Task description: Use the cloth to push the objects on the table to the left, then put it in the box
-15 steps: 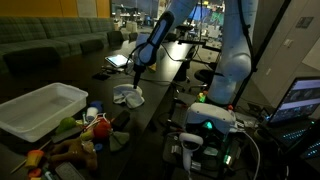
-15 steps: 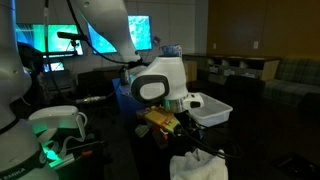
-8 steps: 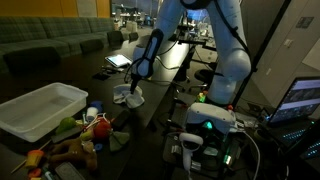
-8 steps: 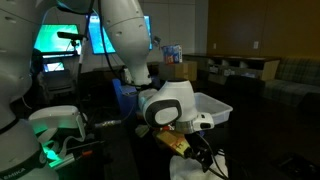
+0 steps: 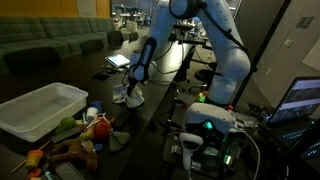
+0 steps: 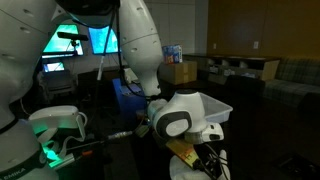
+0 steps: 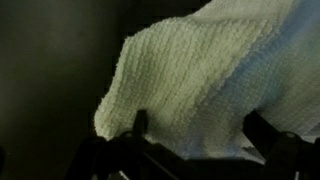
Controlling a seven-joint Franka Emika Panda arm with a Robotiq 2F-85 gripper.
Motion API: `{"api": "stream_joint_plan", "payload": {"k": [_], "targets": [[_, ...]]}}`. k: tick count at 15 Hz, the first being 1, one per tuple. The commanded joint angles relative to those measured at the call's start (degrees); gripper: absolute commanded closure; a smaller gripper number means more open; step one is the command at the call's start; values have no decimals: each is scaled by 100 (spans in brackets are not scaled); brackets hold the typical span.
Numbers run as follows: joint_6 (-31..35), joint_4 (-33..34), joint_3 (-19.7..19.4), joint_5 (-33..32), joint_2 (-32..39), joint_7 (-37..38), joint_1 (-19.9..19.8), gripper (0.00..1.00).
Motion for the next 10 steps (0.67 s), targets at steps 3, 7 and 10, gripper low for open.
{"api": "stream_joint_plan", "payload": {"k": [3,7,10], "targets": [[-141,500,239,-87,513,84,-344,7],[-364,446,198,-140,555,63,-326,48],[-552,249,155,-180,392,31,-306,72]]}}
